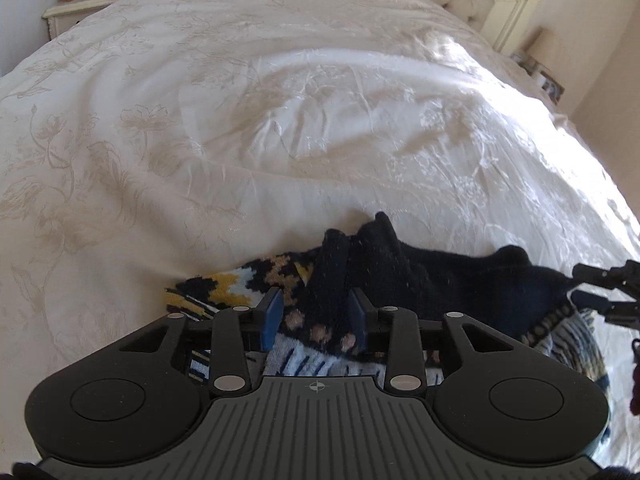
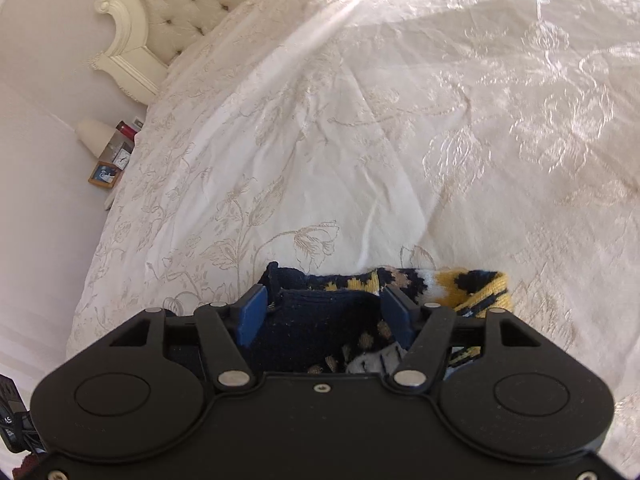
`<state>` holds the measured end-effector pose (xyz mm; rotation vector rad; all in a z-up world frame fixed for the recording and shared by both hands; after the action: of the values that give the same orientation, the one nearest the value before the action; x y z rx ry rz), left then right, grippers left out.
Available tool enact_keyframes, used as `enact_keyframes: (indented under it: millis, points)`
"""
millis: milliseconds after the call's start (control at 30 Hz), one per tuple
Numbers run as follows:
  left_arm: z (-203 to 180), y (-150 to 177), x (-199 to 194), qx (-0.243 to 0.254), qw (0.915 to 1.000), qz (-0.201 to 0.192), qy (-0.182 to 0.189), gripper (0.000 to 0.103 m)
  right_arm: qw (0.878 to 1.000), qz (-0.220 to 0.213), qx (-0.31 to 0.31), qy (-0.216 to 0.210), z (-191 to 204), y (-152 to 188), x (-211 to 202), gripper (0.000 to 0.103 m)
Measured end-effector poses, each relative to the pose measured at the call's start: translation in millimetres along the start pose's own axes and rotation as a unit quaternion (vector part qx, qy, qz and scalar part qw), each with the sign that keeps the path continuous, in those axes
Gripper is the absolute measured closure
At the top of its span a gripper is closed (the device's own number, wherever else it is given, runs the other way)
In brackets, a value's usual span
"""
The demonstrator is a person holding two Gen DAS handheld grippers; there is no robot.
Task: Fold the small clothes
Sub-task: 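Carry the held hem over the body past the collar with both grippers, then lower the hem onto the collar and open both grippers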
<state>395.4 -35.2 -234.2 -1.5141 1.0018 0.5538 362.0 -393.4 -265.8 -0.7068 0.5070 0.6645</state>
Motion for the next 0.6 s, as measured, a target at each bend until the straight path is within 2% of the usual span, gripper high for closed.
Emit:
enact_keyframes:
  millis: [233,333,433,600]
  points:
    - [4,3,19,-0.015,0.9995,0.025,-0.011,0.067,0.999,0.022,-0.041,0.017,-9,3,-1,0.033]
    - [4,2,26,-0.011,0.9994,0.032,-0.010,0.067,0.998,0.028,-0.059,0.023,-11,6,1,0.029]
    - [5,3,33,-0.004,0.9991,0.041,-0.013,0.066,0.996,0.019,-0.080,0.027,-7,7,-4,0.029]
    - [9,5,41,-0.020,0.9985,0.048,-0.016,0.066,0.992,0.006,-0.127,0.017,4,8,-14,0.028]
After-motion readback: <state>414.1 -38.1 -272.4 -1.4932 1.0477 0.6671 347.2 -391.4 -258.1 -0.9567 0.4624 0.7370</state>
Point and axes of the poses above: each gripper's, at about its wrist camera, not at the fingertips, and x roughly the way its jaws point, z to its left, y to its underside, the point moved 7 cm from there along x, roughly the way its jaws point, and after that the axes turned 2 degrees about -y, right-handed, at the moved point
